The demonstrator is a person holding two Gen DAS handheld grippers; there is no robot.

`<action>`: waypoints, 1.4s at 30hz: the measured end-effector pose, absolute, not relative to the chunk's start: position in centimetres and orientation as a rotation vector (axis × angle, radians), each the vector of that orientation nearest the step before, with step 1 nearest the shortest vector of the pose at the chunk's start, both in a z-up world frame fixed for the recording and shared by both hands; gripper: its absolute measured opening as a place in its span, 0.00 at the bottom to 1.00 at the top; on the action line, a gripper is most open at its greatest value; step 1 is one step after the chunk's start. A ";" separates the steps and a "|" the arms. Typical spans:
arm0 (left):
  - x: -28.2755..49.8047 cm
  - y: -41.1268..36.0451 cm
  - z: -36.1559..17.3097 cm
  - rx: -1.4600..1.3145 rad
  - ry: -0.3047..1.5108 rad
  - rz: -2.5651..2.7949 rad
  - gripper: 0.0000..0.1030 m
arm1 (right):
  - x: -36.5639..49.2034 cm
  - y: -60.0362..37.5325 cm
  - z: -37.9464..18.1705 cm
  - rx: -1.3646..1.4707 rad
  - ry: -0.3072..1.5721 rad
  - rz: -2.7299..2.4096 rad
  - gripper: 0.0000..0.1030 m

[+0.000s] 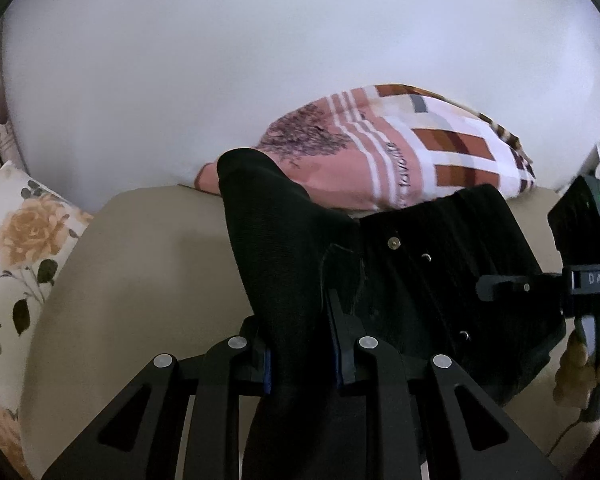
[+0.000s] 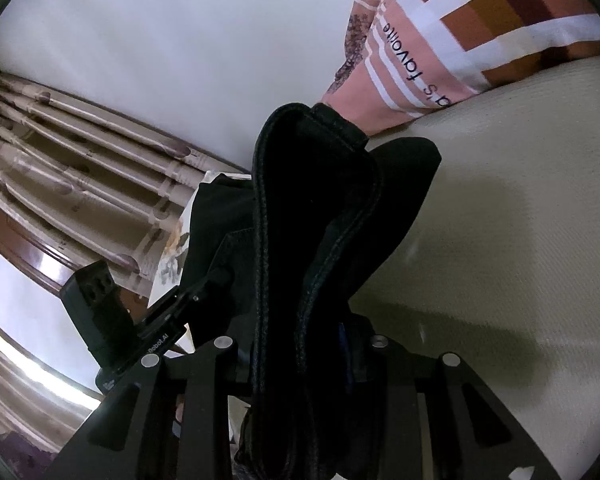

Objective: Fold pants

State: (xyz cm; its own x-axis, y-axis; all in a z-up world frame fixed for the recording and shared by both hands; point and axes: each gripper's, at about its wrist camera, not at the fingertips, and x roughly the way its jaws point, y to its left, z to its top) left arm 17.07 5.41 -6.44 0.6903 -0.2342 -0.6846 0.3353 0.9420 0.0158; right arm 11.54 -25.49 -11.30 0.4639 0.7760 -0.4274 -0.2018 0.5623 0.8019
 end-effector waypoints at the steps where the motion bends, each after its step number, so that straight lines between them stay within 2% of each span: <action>1: 17.6 5.6 -6.5 0.141 0.743 -0.315 0.21 | 11.7 -25.2 -11.3 0.754 0.890 0.675 0.27; 20: 23.3 6.8 -8.7 0.143 0.745 -0.288 0.21 | 11.5 -25.0 -12.3 0.787 0.885 0.653 0.27; 42: 24.9 7.4 -11.8 0.141 0.778 -0.270 0.21 | 12.1 -25.9 -12.0 0.788 0.900 0.599 0.27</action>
